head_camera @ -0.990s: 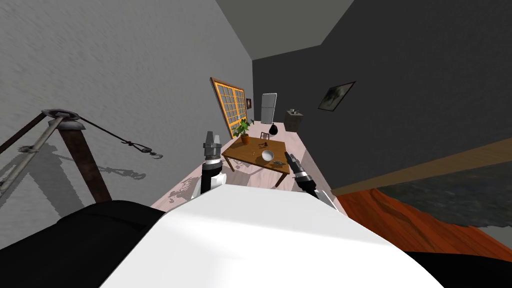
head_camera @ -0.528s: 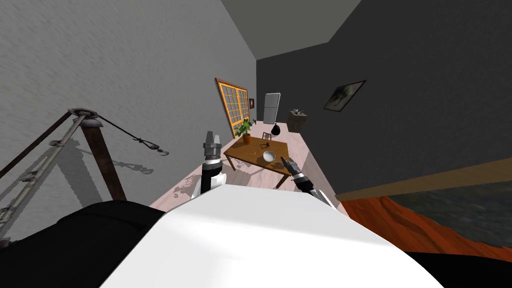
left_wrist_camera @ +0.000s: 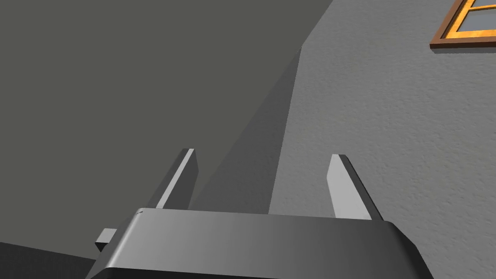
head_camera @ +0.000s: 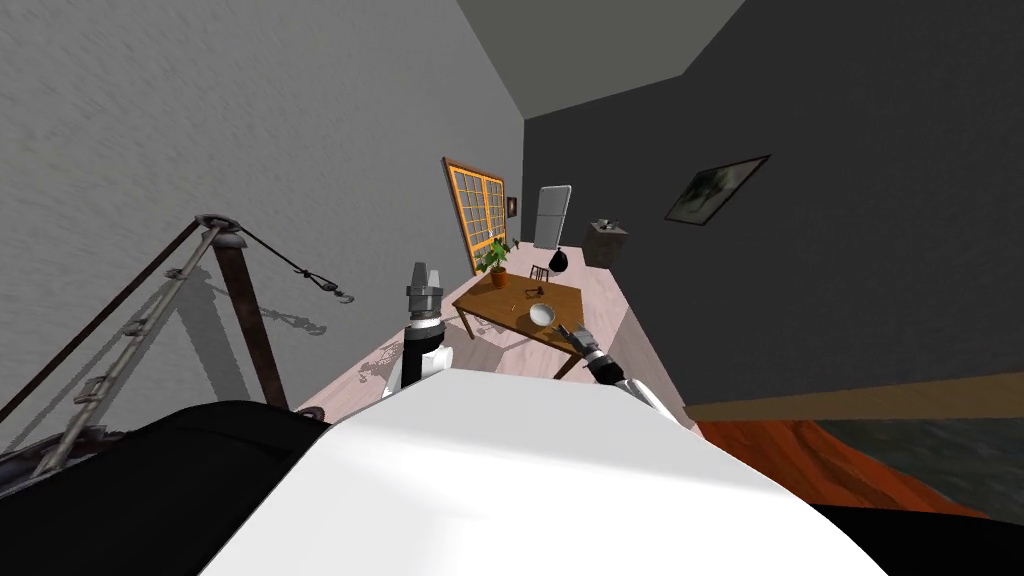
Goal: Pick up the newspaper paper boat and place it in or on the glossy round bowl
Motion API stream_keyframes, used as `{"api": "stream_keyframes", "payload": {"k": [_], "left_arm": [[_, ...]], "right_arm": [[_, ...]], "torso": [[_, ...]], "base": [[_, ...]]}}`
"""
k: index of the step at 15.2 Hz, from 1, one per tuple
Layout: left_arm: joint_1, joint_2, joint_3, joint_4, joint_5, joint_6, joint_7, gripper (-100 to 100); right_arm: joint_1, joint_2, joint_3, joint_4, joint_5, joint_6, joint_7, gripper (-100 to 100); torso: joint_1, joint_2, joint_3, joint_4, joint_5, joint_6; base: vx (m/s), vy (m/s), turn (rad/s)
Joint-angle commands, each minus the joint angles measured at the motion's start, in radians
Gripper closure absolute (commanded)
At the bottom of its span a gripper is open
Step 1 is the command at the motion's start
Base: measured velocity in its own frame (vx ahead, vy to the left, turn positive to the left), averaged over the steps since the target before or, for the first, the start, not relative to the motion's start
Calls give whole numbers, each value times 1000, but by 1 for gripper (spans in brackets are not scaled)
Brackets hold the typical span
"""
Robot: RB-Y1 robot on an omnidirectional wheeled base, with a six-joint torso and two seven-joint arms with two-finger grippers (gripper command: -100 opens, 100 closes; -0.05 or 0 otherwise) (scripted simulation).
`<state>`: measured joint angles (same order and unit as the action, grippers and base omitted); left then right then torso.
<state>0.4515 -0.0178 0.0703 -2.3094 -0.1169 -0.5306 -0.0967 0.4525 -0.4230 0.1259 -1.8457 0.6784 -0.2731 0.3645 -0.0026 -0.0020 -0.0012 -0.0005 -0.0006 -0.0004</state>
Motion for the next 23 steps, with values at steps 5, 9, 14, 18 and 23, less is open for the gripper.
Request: {"api": "stream_keyframes", "payload": {"k": [5, 9, 14, 18, 23], "left_arm": [[0, 0, 0, 0, 0, 0, 0, 0], [0, 0, 0, 0, 0, 0, 0, 0], [0, 0, 0, 0, 0, 0, 0, 0], [0, 0, 0, 0, 0, 0, 0, 0], [0, 0, 0, 0, 0, 0, 0, 0]], "right_arm": [[-29, -46, 32, 95, 115, 35, 35, -100], [-50, -78, 56, 163, 185, 58, 56, -100], [-82, -124, 93, 266, 279, 91, 85, -100], [-113, -167, 131, 363, 359, 121, 111, -100], [-142, -205, 166, 448, 427, 147, 132, -100]], "torso": [[0, 0, 0, 0, 0, 0], [-1, 0, 0, 0, 0, 0], [-1, 0, 0, 0, 0, 0], [-3, -1, 0, 0, -1, 0], [-2, -1, 0, 0, 0, 0]], "base": [[16, -38, 139], [17, -44, 168], [17, -53, 194], [17, -75, 227], [10, -62, 198]]}}
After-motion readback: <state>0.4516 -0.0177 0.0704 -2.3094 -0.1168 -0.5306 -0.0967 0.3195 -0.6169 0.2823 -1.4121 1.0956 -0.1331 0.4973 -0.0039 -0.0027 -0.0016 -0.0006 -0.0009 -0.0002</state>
